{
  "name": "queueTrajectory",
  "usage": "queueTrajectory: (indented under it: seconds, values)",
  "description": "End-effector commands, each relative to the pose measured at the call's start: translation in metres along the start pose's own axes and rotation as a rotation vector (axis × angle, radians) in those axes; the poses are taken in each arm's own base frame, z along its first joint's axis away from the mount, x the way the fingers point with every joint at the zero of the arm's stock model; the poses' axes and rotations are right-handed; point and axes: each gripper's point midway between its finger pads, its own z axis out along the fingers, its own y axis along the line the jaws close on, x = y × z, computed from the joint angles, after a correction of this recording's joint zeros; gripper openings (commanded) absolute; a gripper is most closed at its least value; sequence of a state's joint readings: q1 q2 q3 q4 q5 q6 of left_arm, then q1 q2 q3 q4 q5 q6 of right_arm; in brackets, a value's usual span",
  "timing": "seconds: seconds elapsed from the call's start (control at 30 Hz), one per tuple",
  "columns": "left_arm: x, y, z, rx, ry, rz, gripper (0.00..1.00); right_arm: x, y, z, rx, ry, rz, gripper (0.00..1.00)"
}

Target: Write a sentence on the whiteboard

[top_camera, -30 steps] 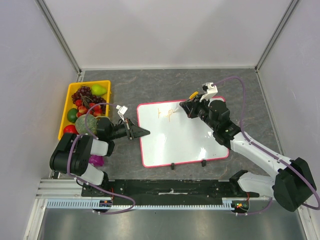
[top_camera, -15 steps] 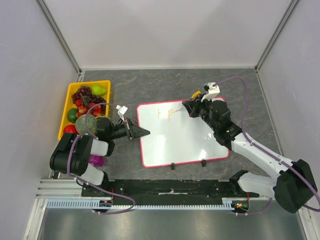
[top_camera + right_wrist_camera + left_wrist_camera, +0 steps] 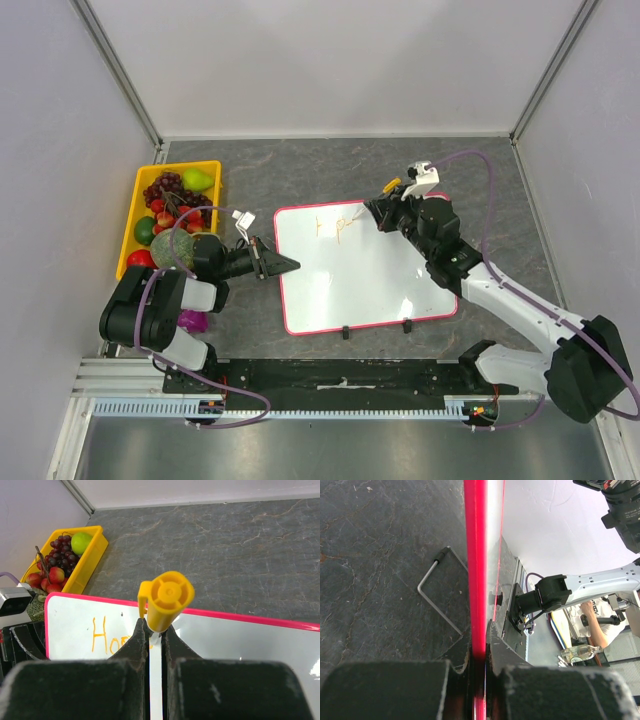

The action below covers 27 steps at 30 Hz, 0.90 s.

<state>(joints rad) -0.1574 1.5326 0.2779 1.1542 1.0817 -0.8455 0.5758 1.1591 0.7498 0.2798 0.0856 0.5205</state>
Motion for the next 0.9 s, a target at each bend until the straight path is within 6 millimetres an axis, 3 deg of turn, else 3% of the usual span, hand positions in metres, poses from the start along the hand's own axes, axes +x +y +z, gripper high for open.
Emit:
queueTrajectory:
  seconds: [0.0,0.5,0.87]
  values:
    - [-0.003,0.017,0.001,-0.054,-0.025,0.112,0.02,-0.010,-0.002,0.007,0.019,-0.020,-0.019,0.00]
    - [-0.002,0.017,0.002,-0.052,-0.023,0.115,0.02,0.009,0.005,0.007,-0.043,0.041,-0.021,0.00]
    - [-0.002,0.017,0.002,-0.053,-0.024,0.115,0.02,0.026,0.000,-0.002,-0.046,0.088,-0.036,0.00]
